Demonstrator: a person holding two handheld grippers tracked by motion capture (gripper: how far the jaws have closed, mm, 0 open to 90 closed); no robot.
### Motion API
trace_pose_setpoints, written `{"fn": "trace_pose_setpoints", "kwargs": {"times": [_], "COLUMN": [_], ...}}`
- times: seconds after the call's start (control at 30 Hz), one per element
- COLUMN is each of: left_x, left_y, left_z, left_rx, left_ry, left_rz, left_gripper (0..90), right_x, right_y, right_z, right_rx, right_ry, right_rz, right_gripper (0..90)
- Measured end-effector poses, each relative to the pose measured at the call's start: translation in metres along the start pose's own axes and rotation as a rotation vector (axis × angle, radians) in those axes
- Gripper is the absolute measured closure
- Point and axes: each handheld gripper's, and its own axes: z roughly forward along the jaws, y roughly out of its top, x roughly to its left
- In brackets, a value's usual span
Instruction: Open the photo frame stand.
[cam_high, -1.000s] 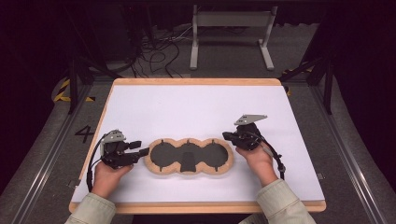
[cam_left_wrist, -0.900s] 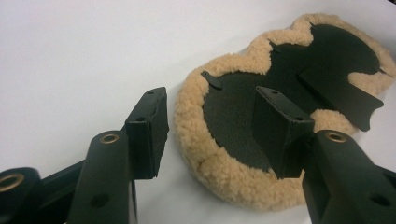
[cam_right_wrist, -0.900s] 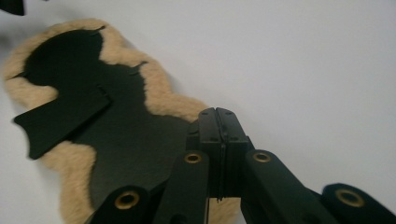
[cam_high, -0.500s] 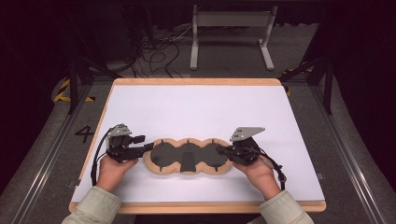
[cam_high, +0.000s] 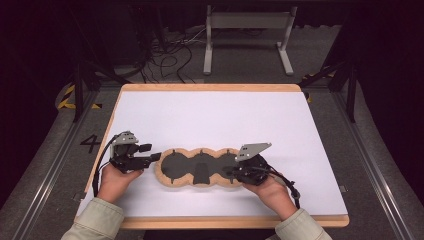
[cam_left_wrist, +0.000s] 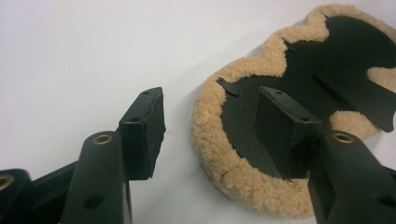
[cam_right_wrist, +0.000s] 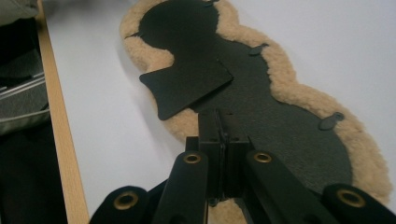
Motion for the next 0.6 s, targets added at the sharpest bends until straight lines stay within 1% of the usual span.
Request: {"fn": "trace_pose_setpoints", "kwargs": {"times": [0.03, 0.07, 0.13, 0.17, 0.23, 0.27, 0.3, 0.33, 0.37, 0.43, 0.47, 0.53, 0.6], "left_x": [0.001, 0.001, 0.002, 0.004, 0.005, 0.006, 0.008, 0.009, 0.010, 0.012, 0.013, 0.015, 0.016], "left_y": [0.000, -0.001, -0.002, -0.003, -0.004, -0.004, -0.005, -0.005, -0.006, -0.006, -0.006, -0.007, -0.007], "left_z": [-0.001, -0.002, -0.003, -0.004, -0.004, -0.006, -0.007, -0.008, -0.009, -0.010, -0.010, -0.011, -0.011], "left_rx": [-0.005, -0.005, -0.006, -0.005, -0.010, -0.018, -0.030, -0.038, -0.050, -0.061, -0.062, -0.079, -0.082], "left_ry": [0.012, 0.018, 0.024, 0.018, 0.017, 0.008, 0.006, -0.002, 0.000, 0.005, -0.003, -0.015, -0.017], "left_rz": [0.004, -0.014, -0.032, -0.035, -0.042, -0.056, -0.065, -0.085, -0.100, -0.112, -0.124, -0.145, -0.147], "left_gripper": [44.1, 44.5, 45.1, 45.1, 45.1, 45.1, 45.1, 45.1, 45.1, 45.0, 45.0, 44.0, 43.9], "right_x": [0.002, 0.003, 0.006, 0.007, 0.009, 0.009, 0.011, 0.013, 0.015, 0.017, 0.018, 0.020, 0.020], "right_y": [0.001, 0.001, 0.002, 0.002, 0.002, 0.002, 0.002, 0.003, 0.003, 0.002, 0.002, 0.000, 0.000], "right_z": [0.002, 0.004, 0.010, 0.012, 0.016, 0.016, 0.019, 0.021, 0.023, 0.027, 0.029, 0.034, 0.036], "right_rx": [0.015, 0.025, 0.045, 0.052, 0.069, 0.069, 0.078, 0.087, 0.096, 0.110, 0.117, 0.139, 0.144], "right_ry": [0.002, 0.008, 0.031, 0.036, 0.051, 0.051, 0.063, 0.072, 0.079, 0.092, 0.097, 0.108, 0.110], "right_rz": [-0.011, -0.013, -0.020, -0.030, -0.034, -0.034, -0.038, -0.043, -0.046, -0.046, -0.048, -0.050, -0.050], "right_gripper": [89.8, 89.8, 89.9, 89.8, 90.0, 90.0, 90.0, 90.0, 90.0, 90.0, 90.0, 90.0, 90.0]}}
